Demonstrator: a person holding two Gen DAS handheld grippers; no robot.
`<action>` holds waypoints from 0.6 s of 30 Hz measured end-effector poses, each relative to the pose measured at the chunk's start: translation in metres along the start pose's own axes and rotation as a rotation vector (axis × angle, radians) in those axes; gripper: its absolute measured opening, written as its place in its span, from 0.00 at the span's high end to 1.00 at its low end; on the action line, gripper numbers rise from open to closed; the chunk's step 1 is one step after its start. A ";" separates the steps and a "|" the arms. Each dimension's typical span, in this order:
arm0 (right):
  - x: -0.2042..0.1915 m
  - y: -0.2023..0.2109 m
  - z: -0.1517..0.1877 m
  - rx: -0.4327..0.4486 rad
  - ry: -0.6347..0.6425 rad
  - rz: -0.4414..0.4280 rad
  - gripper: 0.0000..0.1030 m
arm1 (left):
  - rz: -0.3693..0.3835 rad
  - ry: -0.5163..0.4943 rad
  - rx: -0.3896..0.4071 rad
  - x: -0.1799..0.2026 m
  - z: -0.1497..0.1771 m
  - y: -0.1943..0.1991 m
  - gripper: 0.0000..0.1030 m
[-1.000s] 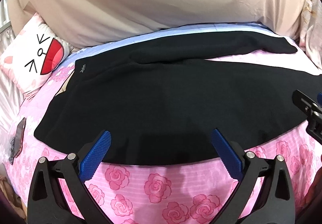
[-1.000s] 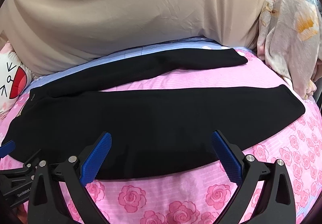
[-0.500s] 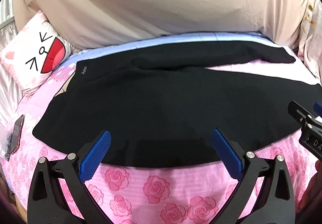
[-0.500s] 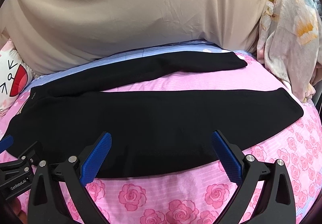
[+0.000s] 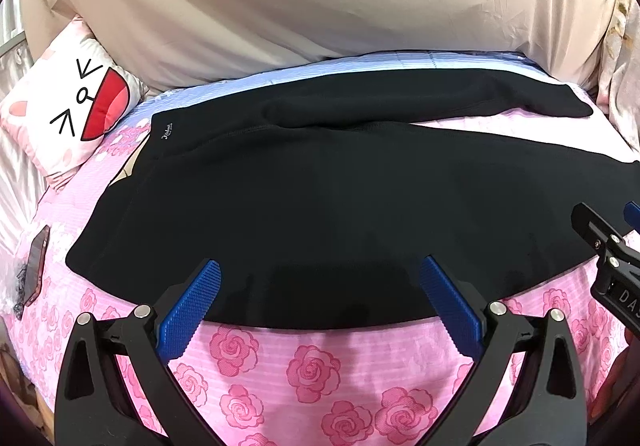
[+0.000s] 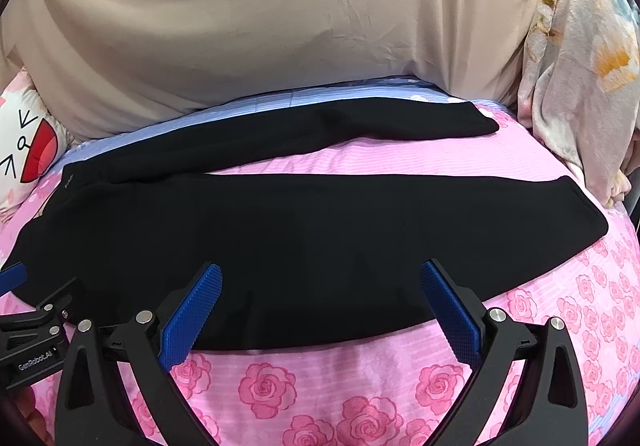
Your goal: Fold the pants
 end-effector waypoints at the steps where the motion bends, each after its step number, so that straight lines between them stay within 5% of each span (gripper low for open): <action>1: 0.000 0.000 0.000 0.000 0.000 -0.001 0.05 | -0.002 0.000 -0.002 0.000 0.000 -0.001 0.05; 12: 0.002 -0.004 -0.007 0.000 0.002 -0.011 0.05 | -0.003 0.000 -0.009 -0.001 -0.002 -0.004 0.05; 18: 0.045 0.005 -0.049 0.062 0.035 0.000 0.05 | -0.021 0.025 0.015 -0.017 -0.012 -0.010 0.05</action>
Point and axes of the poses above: each gripper's, at about its wrist camera, not at the fingertips, and y roughly against the way its jaws point, x to its right, z to its underside, the point moved 3 cm from there along -y, roughly the way its jaws point, and after that the axes turned 8 degrees about -z, right-handed, at the moved point
